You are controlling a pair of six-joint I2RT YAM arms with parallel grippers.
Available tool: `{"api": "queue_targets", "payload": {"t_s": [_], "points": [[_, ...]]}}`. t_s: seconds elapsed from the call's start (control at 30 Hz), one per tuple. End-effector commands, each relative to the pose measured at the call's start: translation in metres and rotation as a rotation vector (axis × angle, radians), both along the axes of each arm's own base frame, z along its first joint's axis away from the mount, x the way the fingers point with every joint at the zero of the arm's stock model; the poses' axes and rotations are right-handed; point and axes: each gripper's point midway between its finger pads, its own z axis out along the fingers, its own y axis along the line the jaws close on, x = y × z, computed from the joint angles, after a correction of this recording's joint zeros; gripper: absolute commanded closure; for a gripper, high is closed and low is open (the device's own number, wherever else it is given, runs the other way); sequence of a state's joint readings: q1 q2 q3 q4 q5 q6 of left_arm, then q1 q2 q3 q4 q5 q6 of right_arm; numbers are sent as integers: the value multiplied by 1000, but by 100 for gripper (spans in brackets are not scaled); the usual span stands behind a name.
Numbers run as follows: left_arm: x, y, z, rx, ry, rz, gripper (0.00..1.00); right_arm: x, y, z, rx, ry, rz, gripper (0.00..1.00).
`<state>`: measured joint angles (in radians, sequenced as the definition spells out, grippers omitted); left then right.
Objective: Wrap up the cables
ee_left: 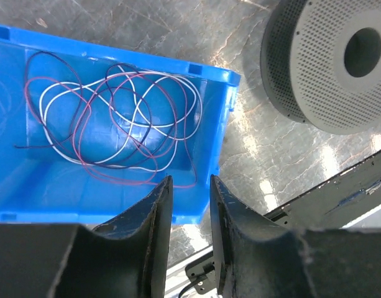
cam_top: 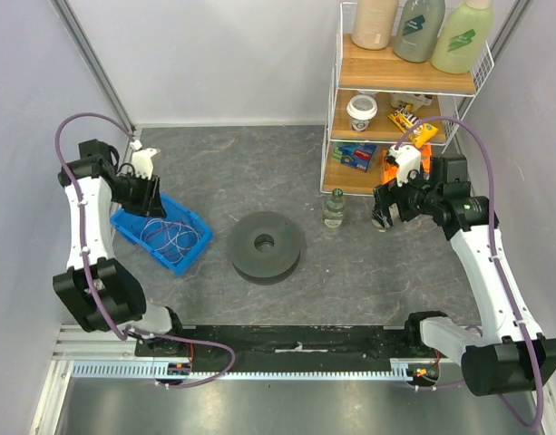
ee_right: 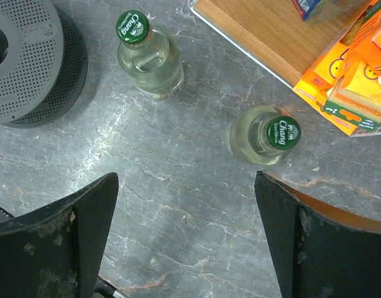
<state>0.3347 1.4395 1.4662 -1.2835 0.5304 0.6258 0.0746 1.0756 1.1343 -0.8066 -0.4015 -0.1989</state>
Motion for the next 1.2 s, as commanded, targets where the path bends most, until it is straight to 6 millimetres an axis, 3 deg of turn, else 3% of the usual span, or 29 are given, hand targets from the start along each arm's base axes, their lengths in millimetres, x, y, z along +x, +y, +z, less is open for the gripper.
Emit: {"api": "queue_targets", "payload": {"t_s": [0.0, 0.3, 0.5, 0.7, 0.93, 1.17], "points": [[20, 18, -34, 49, 20, 15, 63, 7, 6, -4, 34, 4, 17, 2], [43, 36, -98, 86, 54, 84, 66, 9, 9, -12, 44, 25, 22, 2], [51, 48, -124, 136, 59, 94, 69, 9, 9, -20, 45, 47, 22, 2], [61, 48, -134, 133, 36, 65, 73, 9, 7, -27, 38, 67, 12, 2], [51, 55, -158, 180, 72, 22, 73, 12, 3, -34, 18, 69, 0, 2], [51, 52, -164, 165, 57, 14, 70, 11, 2, -35, 13, 70, -7, 2]]}}
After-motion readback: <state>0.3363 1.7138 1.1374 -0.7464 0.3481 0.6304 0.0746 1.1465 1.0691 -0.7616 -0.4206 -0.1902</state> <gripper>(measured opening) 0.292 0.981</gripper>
